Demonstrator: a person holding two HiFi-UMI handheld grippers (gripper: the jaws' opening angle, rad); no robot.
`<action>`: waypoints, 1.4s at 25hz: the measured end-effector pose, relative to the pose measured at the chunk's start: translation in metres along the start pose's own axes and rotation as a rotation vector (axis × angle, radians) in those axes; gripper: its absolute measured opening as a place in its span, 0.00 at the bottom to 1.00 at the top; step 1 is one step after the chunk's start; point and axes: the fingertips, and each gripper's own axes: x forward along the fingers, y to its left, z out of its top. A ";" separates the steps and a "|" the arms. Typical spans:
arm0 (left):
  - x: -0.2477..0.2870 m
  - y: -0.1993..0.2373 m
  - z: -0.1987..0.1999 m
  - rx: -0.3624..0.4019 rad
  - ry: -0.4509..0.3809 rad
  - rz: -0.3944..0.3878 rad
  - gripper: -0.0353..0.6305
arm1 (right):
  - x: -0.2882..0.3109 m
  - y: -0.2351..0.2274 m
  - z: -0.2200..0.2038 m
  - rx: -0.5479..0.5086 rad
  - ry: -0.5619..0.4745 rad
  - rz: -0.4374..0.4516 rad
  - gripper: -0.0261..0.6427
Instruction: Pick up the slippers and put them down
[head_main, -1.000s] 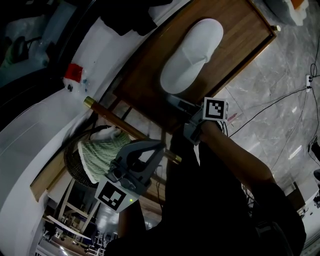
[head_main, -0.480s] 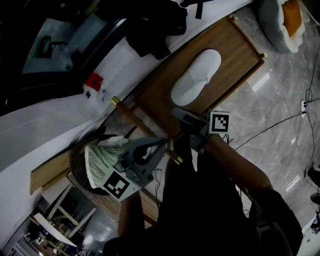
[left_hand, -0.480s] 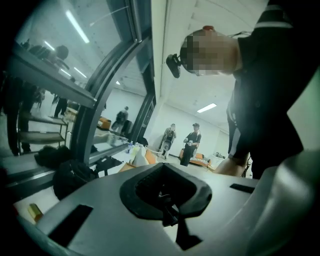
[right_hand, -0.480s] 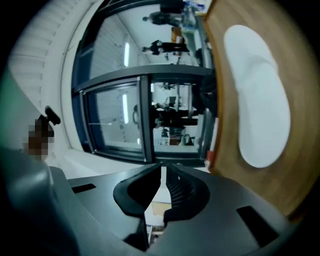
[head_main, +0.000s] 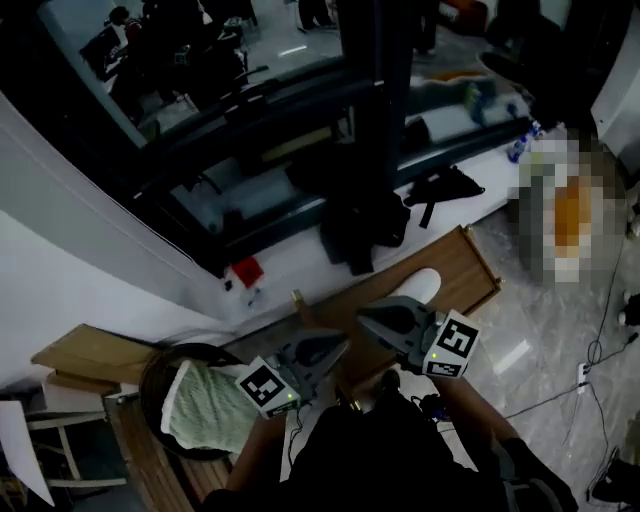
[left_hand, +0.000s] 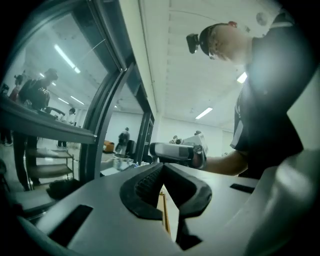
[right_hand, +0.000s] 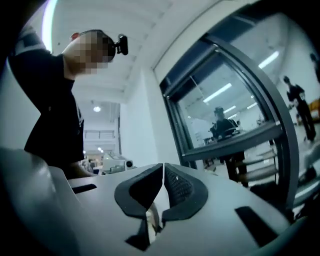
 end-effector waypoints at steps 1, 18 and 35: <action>-0.006 -0.004 0.001 0.007 -0.001 0.000 0.07 | 0.001 0.011 0.007 -0.071 0.015 0.000 0.08; -0.054 -0.056 0.035 0.046 -0.195 0.066 0.07 | -0.013 0.081 0.008 -0.175 -0.004 0.118 0.08; 0.054 -0.267 -0.018 -0.045 -0.165 0.045 0.07 | -0.224 0.168 -0.030 -0.047 -0.016 0.121 0.08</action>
